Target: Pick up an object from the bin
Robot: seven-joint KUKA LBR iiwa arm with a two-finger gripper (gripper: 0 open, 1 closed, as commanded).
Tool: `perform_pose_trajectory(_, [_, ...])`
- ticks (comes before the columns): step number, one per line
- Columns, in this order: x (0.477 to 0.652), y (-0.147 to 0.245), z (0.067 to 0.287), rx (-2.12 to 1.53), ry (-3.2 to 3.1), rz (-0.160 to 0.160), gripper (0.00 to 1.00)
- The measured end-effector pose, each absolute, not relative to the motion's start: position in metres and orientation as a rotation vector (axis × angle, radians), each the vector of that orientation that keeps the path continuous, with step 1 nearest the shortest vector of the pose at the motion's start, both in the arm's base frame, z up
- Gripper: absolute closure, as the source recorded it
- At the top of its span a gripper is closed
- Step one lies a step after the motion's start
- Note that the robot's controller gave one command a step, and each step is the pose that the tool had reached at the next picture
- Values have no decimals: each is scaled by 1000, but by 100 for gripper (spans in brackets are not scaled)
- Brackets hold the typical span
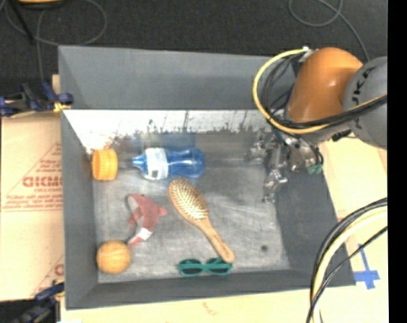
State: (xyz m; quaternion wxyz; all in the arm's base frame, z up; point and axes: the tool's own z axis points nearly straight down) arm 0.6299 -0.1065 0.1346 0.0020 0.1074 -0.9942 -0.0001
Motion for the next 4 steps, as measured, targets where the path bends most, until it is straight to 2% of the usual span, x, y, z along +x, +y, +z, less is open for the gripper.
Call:
perform_pose_trajectory(1, [627,-86,150,292,-3149,5,0])
perform_pose_trajectory(2, [591,-47,75,447,-3120,6,100])
perform_pose_trajectory(3, [590,-48,73,449,-3116,6,0])
perform_pose_trajectory(4, [590,-48,73,449,-3116,6,0])
